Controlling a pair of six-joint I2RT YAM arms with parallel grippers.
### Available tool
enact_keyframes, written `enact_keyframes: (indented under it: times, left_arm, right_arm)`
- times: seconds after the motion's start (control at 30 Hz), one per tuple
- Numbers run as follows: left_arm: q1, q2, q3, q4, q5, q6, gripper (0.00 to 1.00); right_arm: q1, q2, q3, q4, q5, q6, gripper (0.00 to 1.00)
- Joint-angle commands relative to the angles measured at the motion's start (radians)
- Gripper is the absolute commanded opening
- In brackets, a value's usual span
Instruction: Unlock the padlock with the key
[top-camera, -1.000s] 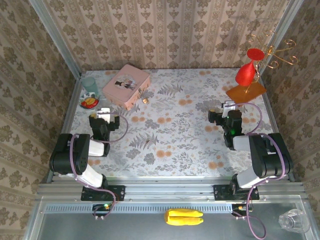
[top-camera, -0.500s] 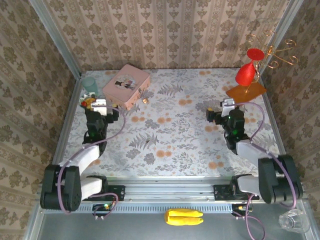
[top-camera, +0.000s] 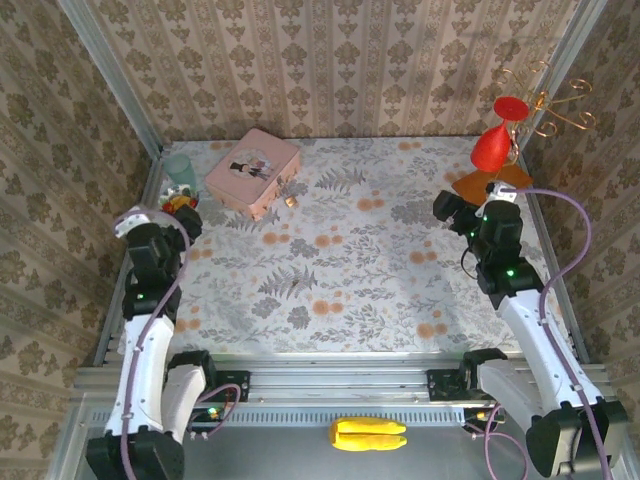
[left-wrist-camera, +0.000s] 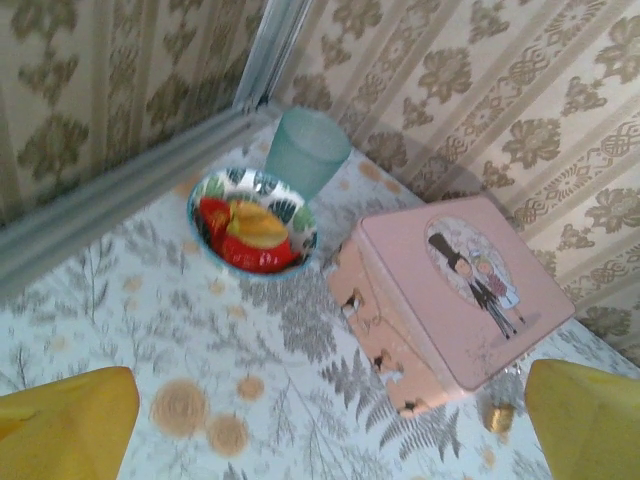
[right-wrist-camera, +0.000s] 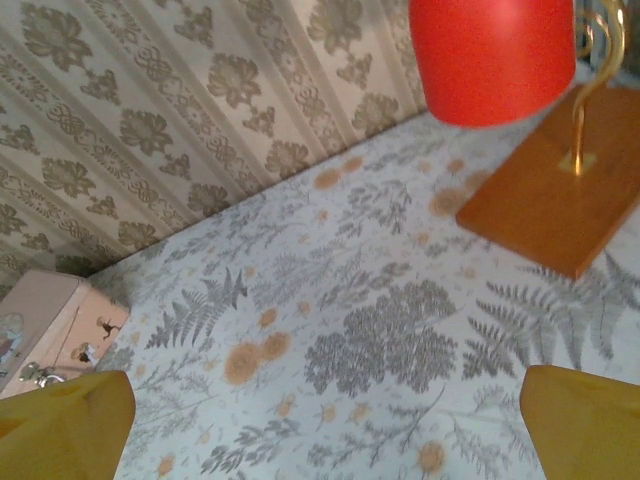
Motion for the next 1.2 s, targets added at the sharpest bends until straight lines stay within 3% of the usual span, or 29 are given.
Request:
enact_keyframes:
  times: [0.0,0.2,0.43,0.57,0.9,1.17]
  left_arm:
    - [0.069,-0.036,-0.04,-0.078,0.26,-0.096,1.0]
    - [0.01,0.017,-0.028,-0.053,0.344,-0.003,1.0]
    - [-0.264,0.027,-0.034,-0.097,0.148,0.108,1.0]
    - [-0.355,0.014,-0.119,-0.042,0.106,0.104,1.0]
    - [-0.368,-0.018,-0.319,0.13,0.13,0.031,1.0]
    - [-0.375,-0.075,-0.395,0.163,0.112,0.041,1.0]
  right_arm:
    - [0.002,0.009,0.017,-0.105,-0.102,0.082,1.0]
    - [0.076,0.144,0.09,-0.151,-0.165,0.095,1.0]
    - [0.308,0.338,0.225,-0.203,-0.012,0.068,0.99]
    - [0.412,0.484,0.338,-0.243,0.019,0.058,0.97]
    - [0.596,0.904,0.68,-0.377,0.017,0.056,0.91]
    - [0.739,1.196,0.969,-0.625,0.037,0.025,0.8]
